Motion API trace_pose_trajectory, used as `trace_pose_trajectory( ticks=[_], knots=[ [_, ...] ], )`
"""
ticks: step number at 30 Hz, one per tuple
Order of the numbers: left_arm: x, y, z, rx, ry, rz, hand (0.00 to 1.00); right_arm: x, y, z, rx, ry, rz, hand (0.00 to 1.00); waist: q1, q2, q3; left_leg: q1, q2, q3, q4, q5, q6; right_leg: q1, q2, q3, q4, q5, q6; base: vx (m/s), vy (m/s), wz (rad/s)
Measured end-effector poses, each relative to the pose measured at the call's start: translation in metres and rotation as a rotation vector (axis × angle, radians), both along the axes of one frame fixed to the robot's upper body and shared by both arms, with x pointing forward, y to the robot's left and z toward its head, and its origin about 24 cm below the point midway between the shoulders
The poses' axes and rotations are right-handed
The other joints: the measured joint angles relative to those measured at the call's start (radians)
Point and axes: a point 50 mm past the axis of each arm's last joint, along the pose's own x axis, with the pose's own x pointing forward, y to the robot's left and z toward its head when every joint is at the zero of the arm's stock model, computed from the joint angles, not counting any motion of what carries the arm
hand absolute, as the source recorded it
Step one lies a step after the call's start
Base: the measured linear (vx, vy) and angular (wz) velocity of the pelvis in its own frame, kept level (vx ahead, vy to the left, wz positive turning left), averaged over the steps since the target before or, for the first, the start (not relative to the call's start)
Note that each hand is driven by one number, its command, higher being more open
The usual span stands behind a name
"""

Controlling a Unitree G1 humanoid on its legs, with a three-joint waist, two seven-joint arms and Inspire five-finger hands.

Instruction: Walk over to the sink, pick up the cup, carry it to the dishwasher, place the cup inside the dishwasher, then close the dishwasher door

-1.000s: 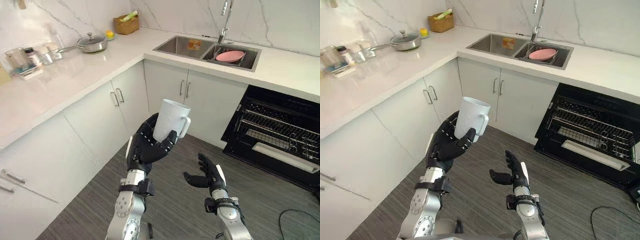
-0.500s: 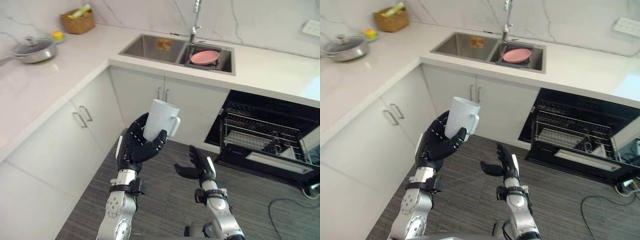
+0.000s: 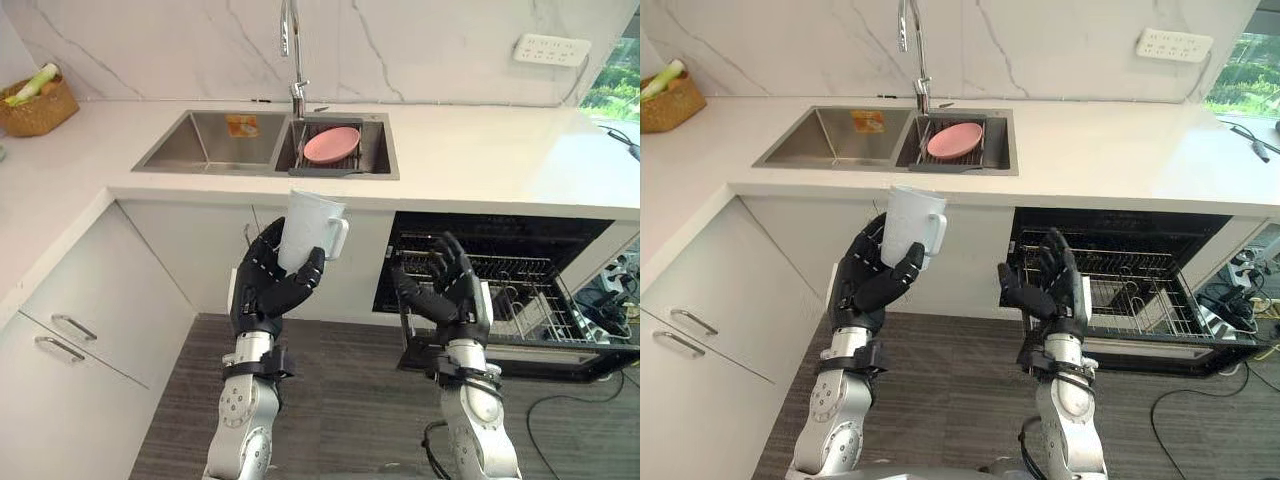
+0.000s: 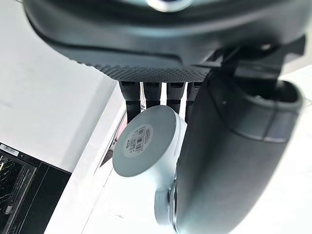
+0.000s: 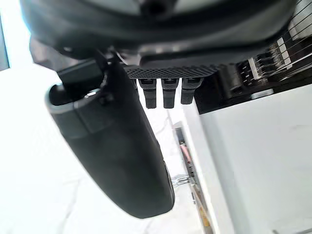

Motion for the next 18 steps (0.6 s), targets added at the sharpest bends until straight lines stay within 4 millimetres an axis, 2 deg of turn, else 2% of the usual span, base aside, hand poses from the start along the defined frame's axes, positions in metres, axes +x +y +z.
trace_pose_trajectory(
  ticks=[1, 2, 3, 4, 5, 6, 7, 9, 10, 11, 13, 14, 16, 18],
  knots=[
    [0.000, 0.000, 0.000, 0.000, 0.002, 0.001, 0.30, 0.000, 0.000, -0.001, 0.003, 0.002, 0.000, 0.90, 0.003, -0.001, 0.001, -0.007, -0.009, -0.013, -0.028, 0.000, 0.000, 0.002, -0.003, 0.007, 0.000, -0.002, 0.003, 0.23, 0.171, -0.47],
    [-0.002, 0.001, -0.002, 0.002, 0.011, 0.004, 0.30, 0.000, 0.000, -0.005, 0.034, 0.018, -0.003, 0.90, 0.009, -0.008, 0.005, -0.031, -0.062, -0.091, -0.174, 0.008, -0.009, 0.019, -0.024, 0.036, 0.003, -0.017, 0.027, 0.20, 0.179, -0.37],
    [-0.002, 0.001, -0.003, 0.003, 0.014, 0.004, 0.30, -0.001, -0.001, -0.006, 0.040, 0.025, -0.005, 0.90, 0.009, -0.008, 0.005, -0.037, -0.080, -0.118, -0.221, 0.019, -0.012, 0.021, -0.033, 0.045, 0.007, -0.022, 0.038, 0.26, 0.250, -0.51],
    [-0.003, 0.001, -0.004, 0.000, 0.019, 0.007, 0.30, -0.001, -0.001, -0.009, 0.039, 0.037, -0.006, 0.90, 0.009, -0.002, 0.002, -0.033, -0.104, -0.156, -0.325, 0.070, -0.015, 0.018, -0.047, 0.070, 0.025, -0.037, 0.067, 0.17, 0.195, -0.41],
    [-0.004, 0.001, -0.004, -0.002, 0.021, 0.009, 0.30, -0.001, -0.002, -0.011, 0.040, 0.046, -0.006, 0.90, 0.011, 0.003, 0.000, -0.027, -0.108, -0.163, -0.356, 0.133, -0.022, 0.016, -0.050, 0.087, 0.036, -0.049, 0.083, 0.22, 0.275, -0.61],
    [-0.005, 0.002, -0.006, 0.003, 0.027, 0.006, 0.30, -0.003, -0.002, -0.016, 0.056, 0.065, -0.008, 0.90, 0.011, 0.013, -0.010, -0.010, -0.117, -0.150, -0.356, 0.211, 0.002, 0.019, -0.057, 0.118, 0.055, -0.069, 0.107, 0.24, 0.306, -0.61],
    [-0.006, 0.004, -0.006, 0.018, 0.029, 0.005, 0.30, -0.006, 0.001, -0.019, 0.091, 0.080, -0.013, 0.90, 0.008, -0.012, -0.020, -0.005, -0.138, -0.119, -0.353, 0.195, 0.019, 0.012, -0.087, 0.141, 0.060, -0.080, 0.126, 0.29, 0.352, -0.54],
    [-0.006, 0.004, -0.005, 0.026, 0.022, -0.002, 0.30, -0.006, 0.004, -0.019, 0.113, 0.074, -0.013, 0.90, 0.006, -0.043, -0.018, -0.003, -0.166, -0.073, -0.345, 0.166, 0.046, -0.008, -0.128, 0.176, 0.089, -0.097, 0.153, 0.22, 0.260, -0.54],
    [-0.006, 0.003, -0.005, 0.025, 0.025, -0.006, 0.30, -0.005, 0.006, -0.018, 0.115, 0.069, -0.004, 0.90, 0.011, -0.047, -0.016, 0.005, -0.175, -0.039, -0.330, 0.136, 0.061, -0.040, -0.144, 0.208, 0.150, -0.103, 0.163, 0.15, 0.194, -0.67],
    [-0.006, 0.003, -0.005, 0.026, 0.026, -0.008, 0.30, -0.004, 0.008, -0.018, 0.118, 0.067, 0.003, 0.90, 0.012, -0.047, -0.015, 0.016, -0.176, -0.018, -0.329, 0.126, 0.070, -0.064, -0.152, 0.216, 0.200, -0.104, 0.165, 0.22, 0.278, -0.79],
    [-0.006, 0.005, -0.006, 0.040, 0.029, -0.008, 0.30, 0.002, 0.017, -0.014, 0.130, 0.051, 0.035, 0.90, 0.006, -0.058, -0.006, 0.100, -0.197, 0.050, -0.355, 0.102, 0.096, -0.140, -0.216, 0.172, 0.409, -0.092, 0.163, 0.22, 0.232, -0.72],
    [-0.006, 0.005, -0.006, 0.043, 0.029, -0.008, 0.30, 0.004, 0.019, -0.014, 0.130, 0.048, 0.047, 0.90, 0.003, -0.059, -0.004, 0.123, -0.199, 0.059, -0.367, 0.097, 0.103, -0.145, -0.232, 0.147, 0.440, -0.091, 0.155, 0.17, 0.128, -0.53],
    [-0.006, 0.005, -0.004, 0.059, 0.015, -0.008, 0.30, 0.009, 0.027, -0.013, 0.131, 0.039, 0.094, 0.90, -0.009, -0.055, -0.005, 0.174, -0.191, 0.089, -0.406, 0.083, 0.105, -0.188, -0.240, 0.076, 0.497, -0.121, 0.117, 0.16, 0.085, -0.39],
    [-0.005, 0.006, -0.003, 0.066, 0.004, -0.004, 0.30, 0.013, 0.031, -0.009, 0.130, 0.019, 0.121, 0.90, -0.009, -0.057, -0.005, 0.181, -0.176, 0.108, -0.415, 0.076, 0.097, -0.225, -0.225, 0.035, 0.463, -0.126, 0.113, 0.11, 0.017, -0.38]
  ],
)
